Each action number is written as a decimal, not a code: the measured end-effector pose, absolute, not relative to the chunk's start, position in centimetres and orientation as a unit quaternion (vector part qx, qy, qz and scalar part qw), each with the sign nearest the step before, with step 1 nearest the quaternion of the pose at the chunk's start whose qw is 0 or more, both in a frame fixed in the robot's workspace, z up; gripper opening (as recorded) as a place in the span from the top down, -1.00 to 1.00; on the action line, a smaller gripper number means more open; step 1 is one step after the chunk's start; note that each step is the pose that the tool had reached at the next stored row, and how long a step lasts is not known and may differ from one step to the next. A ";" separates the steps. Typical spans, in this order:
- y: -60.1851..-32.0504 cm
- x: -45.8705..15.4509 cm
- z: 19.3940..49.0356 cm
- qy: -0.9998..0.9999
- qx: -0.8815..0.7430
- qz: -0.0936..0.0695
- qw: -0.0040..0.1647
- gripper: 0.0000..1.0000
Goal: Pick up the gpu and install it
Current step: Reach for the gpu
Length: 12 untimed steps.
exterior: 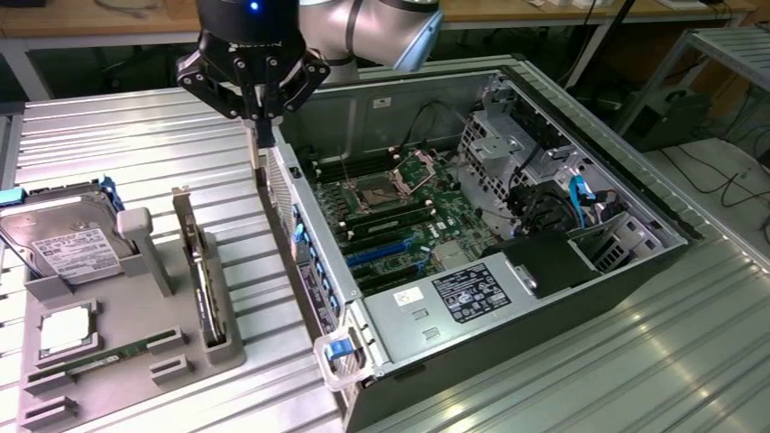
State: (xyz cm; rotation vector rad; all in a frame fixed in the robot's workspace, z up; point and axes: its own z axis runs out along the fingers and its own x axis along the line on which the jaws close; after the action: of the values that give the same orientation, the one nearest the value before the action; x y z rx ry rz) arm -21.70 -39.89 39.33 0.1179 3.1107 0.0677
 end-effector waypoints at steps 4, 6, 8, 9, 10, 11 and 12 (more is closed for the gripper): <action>-39.9 -22.0 39.3 0.999 0.038 0.022 0.014 0.79; -39.9 -22.1 39.3 0.999 0.038 0.022 0.014 0.79; -39.9 -22.3 39.3 0.999 0.038 0.022 0.014 0.79; -39.9 -22.3 39.3 0.999 0.038 0.022 0.014 0.79; -39.9 -22.4 39.3 0.999 0.038 0.022 0.014 0.79; -39.9 -22.5 39.3 0.999 0.038 0.022 0.014 0.79; -39.9 -22.6 39.3 0.999 0.038 0.022 0.014 0.79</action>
State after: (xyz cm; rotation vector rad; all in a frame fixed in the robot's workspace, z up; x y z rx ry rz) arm -22.57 -39.89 39.33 0.1179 3.1107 0.0677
